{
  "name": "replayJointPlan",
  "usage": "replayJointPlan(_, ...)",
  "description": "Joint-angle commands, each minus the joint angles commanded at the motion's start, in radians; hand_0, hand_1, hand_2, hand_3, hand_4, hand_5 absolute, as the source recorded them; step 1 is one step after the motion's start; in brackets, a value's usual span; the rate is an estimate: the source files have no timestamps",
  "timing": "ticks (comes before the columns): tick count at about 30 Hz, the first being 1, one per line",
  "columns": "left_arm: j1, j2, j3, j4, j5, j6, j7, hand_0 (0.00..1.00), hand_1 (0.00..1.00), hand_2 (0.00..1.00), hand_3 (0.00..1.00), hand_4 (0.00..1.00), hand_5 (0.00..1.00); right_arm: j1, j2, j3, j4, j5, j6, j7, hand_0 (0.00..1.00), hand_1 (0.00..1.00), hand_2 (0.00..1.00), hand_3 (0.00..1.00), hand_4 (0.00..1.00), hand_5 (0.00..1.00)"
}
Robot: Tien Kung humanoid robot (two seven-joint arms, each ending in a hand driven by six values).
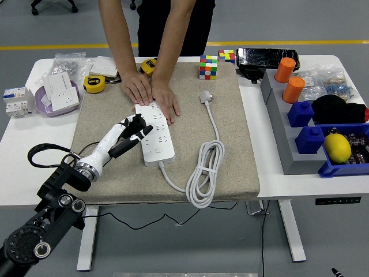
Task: Pick up the plug,place it near the board,insert it into the board,press the button
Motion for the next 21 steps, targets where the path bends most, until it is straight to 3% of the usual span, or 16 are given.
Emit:
replayJointPlan(10,-0.035,0.024,0.075,0.019,0.072,-0.003,0.025,0.998,0.998,0.967,0.939,0.998,0.998,0.001,-0.002,-0.001,0.000,-0.001,0.000,-0.001,0.826,0.757,0.749,0.780,0.998,0.968)
replayJointPlan(21,-0.046,0.028,0.120,0.016,0.179,0.001,0.052,0.998,0.998,0.960,0.935,0.998,0.998,0.001,-0.002,-0.004,0.000,0.001,0.000,-0.001,0.826,0.757,0.748,0.780,0.998,0.967)
